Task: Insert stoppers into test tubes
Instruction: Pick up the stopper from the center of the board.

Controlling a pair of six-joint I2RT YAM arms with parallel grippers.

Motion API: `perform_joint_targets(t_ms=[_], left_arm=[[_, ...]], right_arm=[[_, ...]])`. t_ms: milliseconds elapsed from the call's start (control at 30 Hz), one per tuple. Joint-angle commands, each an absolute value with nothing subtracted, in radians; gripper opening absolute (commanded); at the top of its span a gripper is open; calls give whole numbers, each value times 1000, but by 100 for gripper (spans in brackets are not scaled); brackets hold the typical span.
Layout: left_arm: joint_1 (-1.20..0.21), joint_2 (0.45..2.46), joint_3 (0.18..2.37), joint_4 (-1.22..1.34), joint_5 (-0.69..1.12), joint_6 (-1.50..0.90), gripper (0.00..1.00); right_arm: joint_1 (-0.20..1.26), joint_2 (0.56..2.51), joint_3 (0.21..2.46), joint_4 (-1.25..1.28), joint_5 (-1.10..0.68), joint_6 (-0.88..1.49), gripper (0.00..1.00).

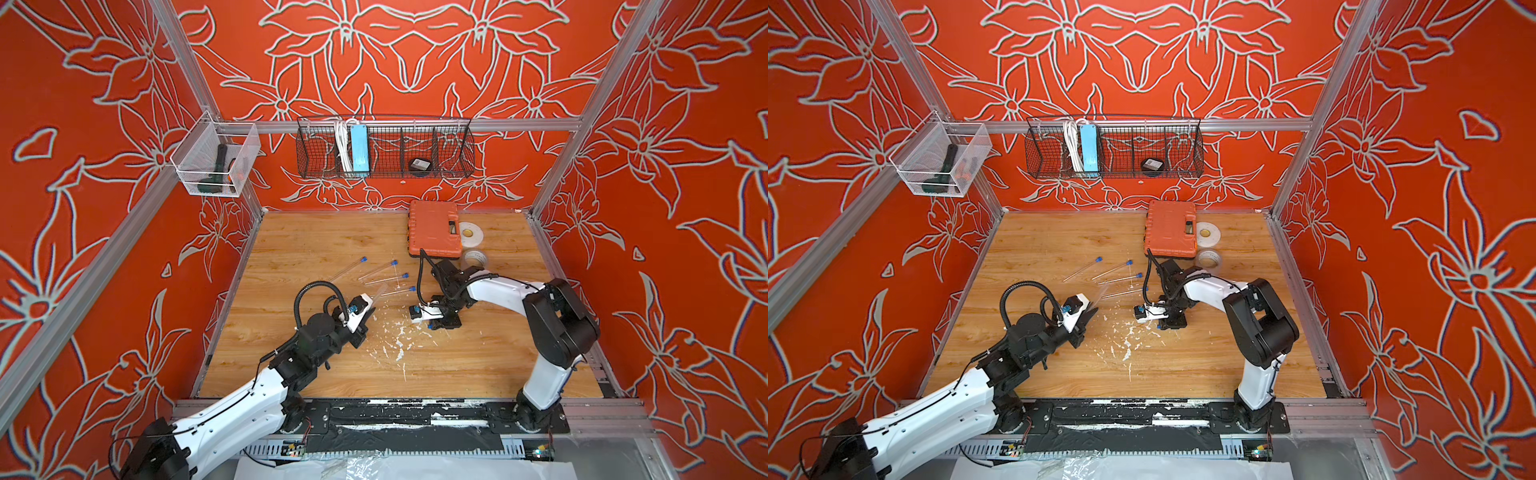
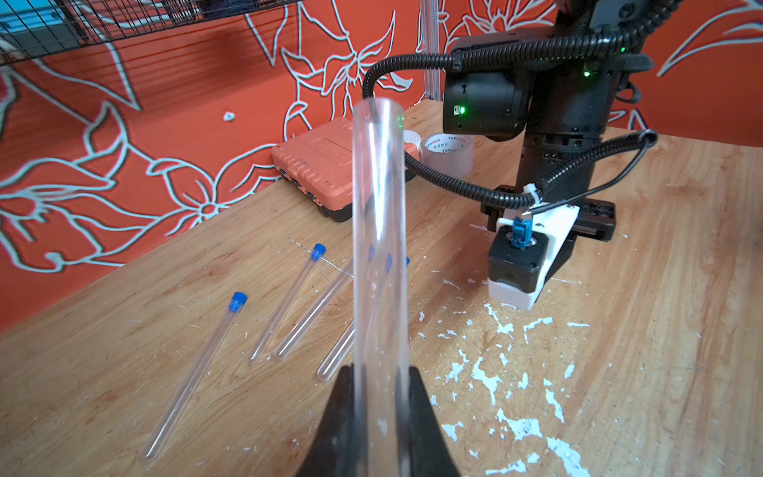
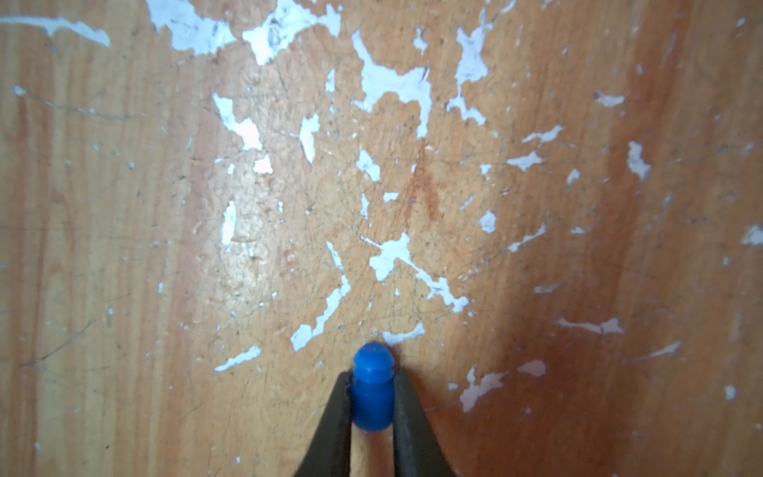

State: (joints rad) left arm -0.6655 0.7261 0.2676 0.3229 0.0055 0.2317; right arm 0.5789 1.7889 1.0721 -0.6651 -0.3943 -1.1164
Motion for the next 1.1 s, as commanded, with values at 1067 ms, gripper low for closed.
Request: perform_joint_targets(t_ms=[1067], left_arm=[[-675, 796, 341, 180, 323, 1147, 0]], right_arm=[[749, 1403, 1364, -1290, -515, -335, 6]])
